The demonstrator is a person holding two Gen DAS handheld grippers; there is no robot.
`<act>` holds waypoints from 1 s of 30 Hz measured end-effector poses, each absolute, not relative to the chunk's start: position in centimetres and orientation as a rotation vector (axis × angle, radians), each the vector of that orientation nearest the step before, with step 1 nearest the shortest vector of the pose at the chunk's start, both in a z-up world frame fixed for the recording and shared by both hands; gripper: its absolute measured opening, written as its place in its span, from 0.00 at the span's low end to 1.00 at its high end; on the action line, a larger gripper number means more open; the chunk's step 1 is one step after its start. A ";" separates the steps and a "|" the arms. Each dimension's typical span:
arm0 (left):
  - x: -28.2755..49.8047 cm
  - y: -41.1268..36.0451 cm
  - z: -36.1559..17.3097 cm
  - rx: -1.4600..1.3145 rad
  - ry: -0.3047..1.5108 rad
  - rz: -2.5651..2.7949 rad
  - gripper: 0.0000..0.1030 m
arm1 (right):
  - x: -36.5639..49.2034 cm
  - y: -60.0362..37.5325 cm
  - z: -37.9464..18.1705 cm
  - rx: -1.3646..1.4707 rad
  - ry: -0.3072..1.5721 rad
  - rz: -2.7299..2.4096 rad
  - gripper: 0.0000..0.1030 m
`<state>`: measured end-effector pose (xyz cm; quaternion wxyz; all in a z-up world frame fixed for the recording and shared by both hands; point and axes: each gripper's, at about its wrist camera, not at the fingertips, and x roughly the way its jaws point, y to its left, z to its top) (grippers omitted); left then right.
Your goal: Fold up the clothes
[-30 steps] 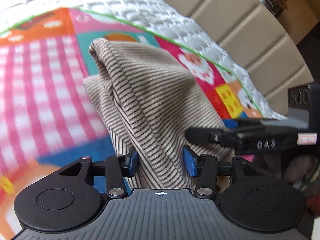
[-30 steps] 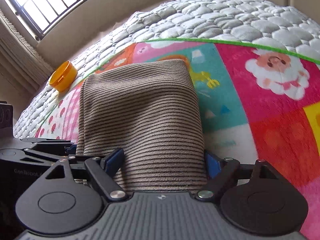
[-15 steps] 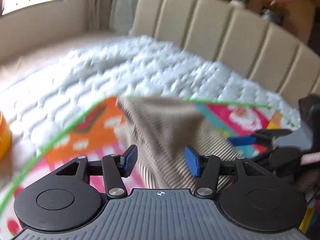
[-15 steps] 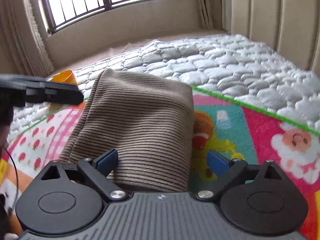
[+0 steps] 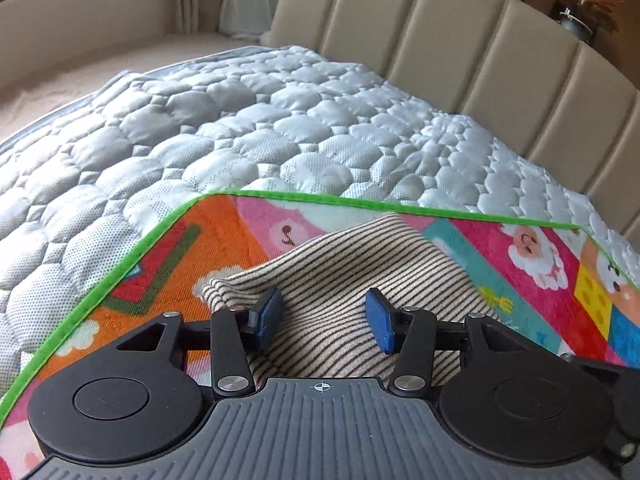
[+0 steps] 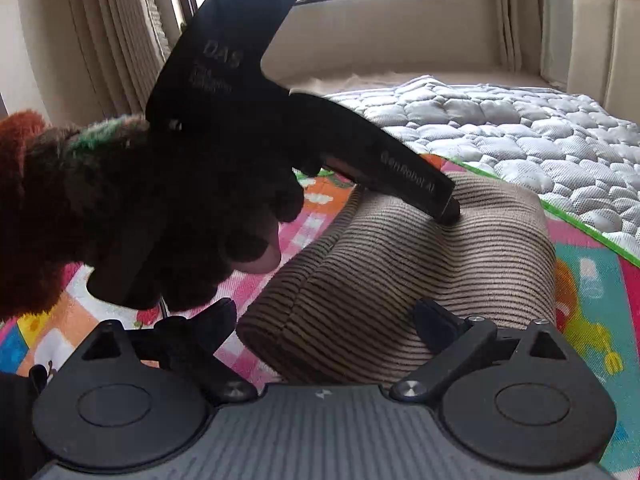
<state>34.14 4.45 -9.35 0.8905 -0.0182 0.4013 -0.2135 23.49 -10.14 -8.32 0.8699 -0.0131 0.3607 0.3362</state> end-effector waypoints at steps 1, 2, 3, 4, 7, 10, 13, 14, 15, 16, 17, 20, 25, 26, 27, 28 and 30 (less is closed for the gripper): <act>34.1 4.3 -9.4 -0.024 0.825 -0.444 0.51 | 23.3 -11.3 -7.6 -0.005 0.735 0.692 0.93; 34.0 4.1 -9.5 -0.007 0.816 -0.448 0.52 | 23.0 -12.7 -6.8 0.017 0.713 0.673 0.93; 33.9 4.1 -9.5 0.003 0.808 -0.453 0.52 | 22.9 -14.1 -6.5 0.038 0.703 0.637 0.95; 34.0 4.2 -9.6 -0.004 0.806 -0.459 0.52 | 22.8 -15.6 -6.3 0.059 0.697 0.596 0.97; 34.2 4.5 -9.8 -0.026 0.800 -0.471 0.52 | 23.7 -19.3 -7.5 0.158 0.753 0.476 0.98; 34.1 4.6 -9.8 -0.030 0.796 -0.476 0.52 | 25.7 -20.3 -10.8 0.339 0.911 0.460 0.97; 34.1 4.6 -9.7 -0.027 0.798 -0.479 0.51 | 25.7 -19.5 -10.8 0.443 0.941 0.530 0.85; 34.2 4.6 -9.7 -0.026 0.798 -0.481 0.51 | 25.5 -19.2 -10.0 0.424 0.910 0.552 0.85; 34.4 4.8 -9.8 -0.043 0.801 -0.475 0.51 | 25.4 -19.0 -9.0 0.393 0.875 0.574 0.85; 34.7 5.0 -9.9 -0.063 0.804 -0.466 0.51 | 25.4 -18.8 -8.3 0.356 0.851 0.574 0.85; 34.9 5.1 -10.0 -0.084 0.806 -0.458 0.51 | 25.3 -18.4 -8.2 0.310 0.837 0.551 0.85; 35.1 5.7 -9.8 -0.149 0.815 -0.443 0.52 | 24.9 -17.7 -9.9 0.232 0.866 0.498 0.84; 32.5 5.4 -7.7 -0.161 0.820 -0.454 0.84 | 24.2 -17.1 -11.9 0.153 0.899 0.468 0.84; 31.8 5.4 -7.5 -0.169 0.826 -0.429 0.95 | 24.2 -17.2 -11.8 0.150 0.898 0.466 0.84; 31.1 5.3 -7.2 -0.178 0.831 -0.403 0.96 | 24.1 -17.1 -11.8 0.144 0.893 0.464 0.84; 30.4 5.2 -7.0 -0.186 0.837 -0.378 0.96 | 24.0 -17.1 -11.8 0.137 0.888 0.460 0.84; 29.0 5.0 -6.6 -0.203 0.848 -0.327 0.99 | 23.8 -17.1 -11.8 0.126 0.878 0.453 0.84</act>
